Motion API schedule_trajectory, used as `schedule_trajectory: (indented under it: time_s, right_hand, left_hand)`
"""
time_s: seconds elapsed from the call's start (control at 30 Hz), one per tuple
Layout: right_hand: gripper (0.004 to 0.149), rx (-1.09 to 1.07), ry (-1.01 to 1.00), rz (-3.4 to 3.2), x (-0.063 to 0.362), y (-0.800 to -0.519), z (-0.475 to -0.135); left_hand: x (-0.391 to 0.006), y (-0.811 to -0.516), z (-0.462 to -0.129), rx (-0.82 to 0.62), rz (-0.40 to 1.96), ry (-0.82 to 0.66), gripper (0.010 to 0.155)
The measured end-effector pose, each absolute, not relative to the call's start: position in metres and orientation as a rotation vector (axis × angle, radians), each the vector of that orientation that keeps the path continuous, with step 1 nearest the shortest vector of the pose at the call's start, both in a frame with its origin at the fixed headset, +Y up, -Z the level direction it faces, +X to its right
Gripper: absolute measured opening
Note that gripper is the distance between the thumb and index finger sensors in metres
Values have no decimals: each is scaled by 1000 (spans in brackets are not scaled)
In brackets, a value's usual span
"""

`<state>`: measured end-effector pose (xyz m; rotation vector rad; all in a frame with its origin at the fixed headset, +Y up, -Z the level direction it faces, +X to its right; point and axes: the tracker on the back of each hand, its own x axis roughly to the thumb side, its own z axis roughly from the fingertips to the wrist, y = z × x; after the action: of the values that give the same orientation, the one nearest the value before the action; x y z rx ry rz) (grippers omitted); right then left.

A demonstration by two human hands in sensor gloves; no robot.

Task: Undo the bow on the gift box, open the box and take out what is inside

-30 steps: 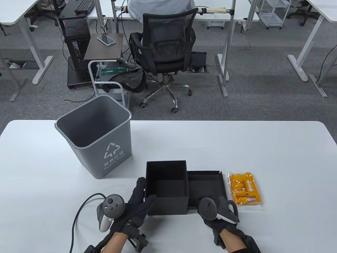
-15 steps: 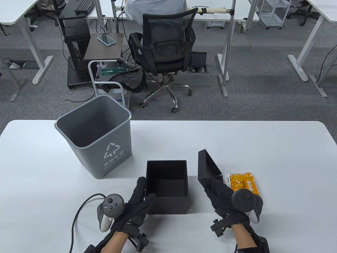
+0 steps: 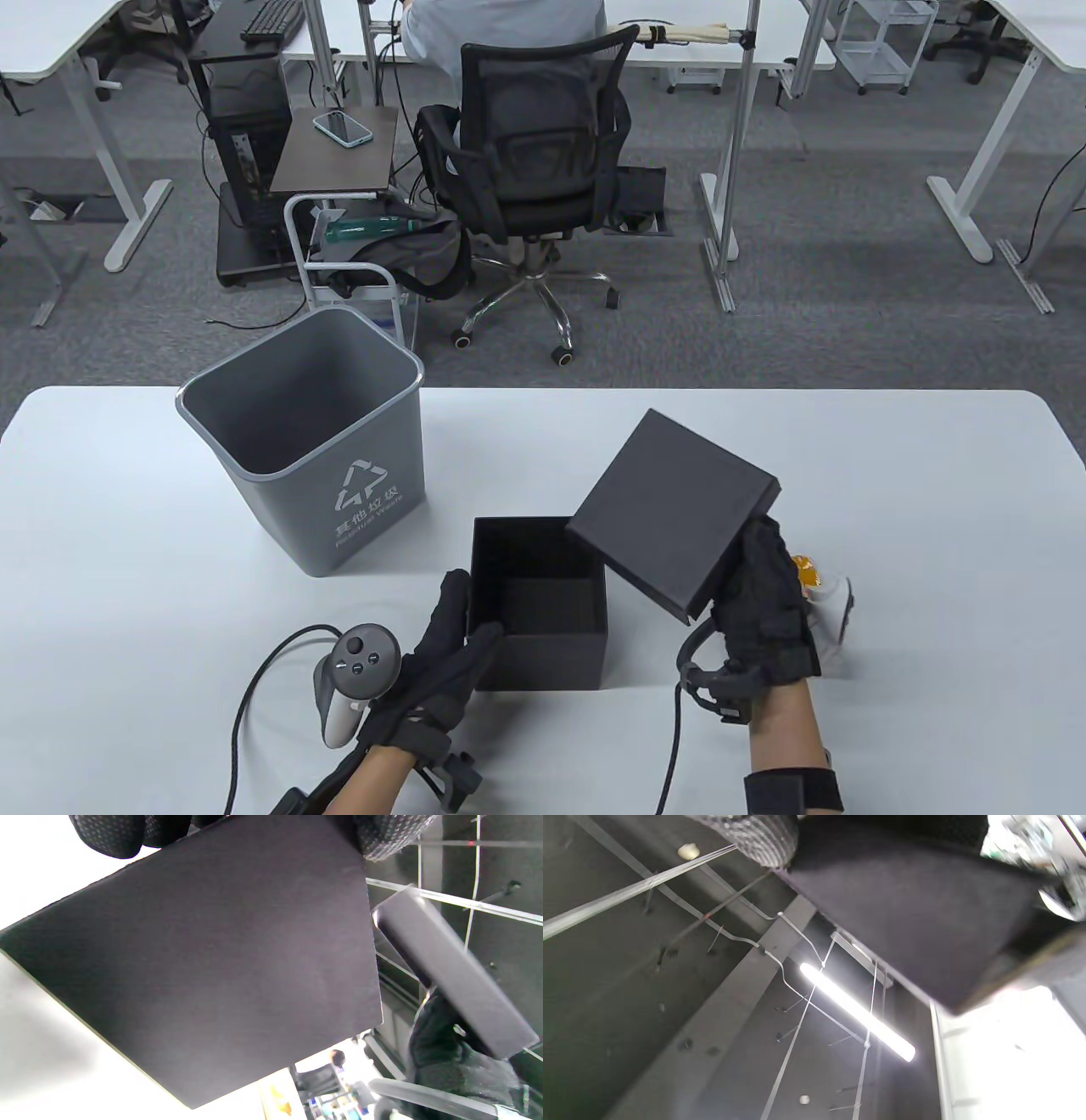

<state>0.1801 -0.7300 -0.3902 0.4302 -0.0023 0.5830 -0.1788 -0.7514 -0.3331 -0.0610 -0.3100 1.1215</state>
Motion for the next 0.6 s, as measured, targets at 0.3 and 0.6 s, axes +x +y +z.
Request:
schedule_trajectory:
  time_s: [0.3, 0.6]
  right_hand:
    - [47, 263, 203, 360, 132, -786, -409]
    - [52, 146, 337, 562, 137, -814, -406]
  left_hand:
    - [-179, -750, -334, -53, 1147, -333, 83]
    - [-179, -748, -334, -62, 1182, -357, 82]
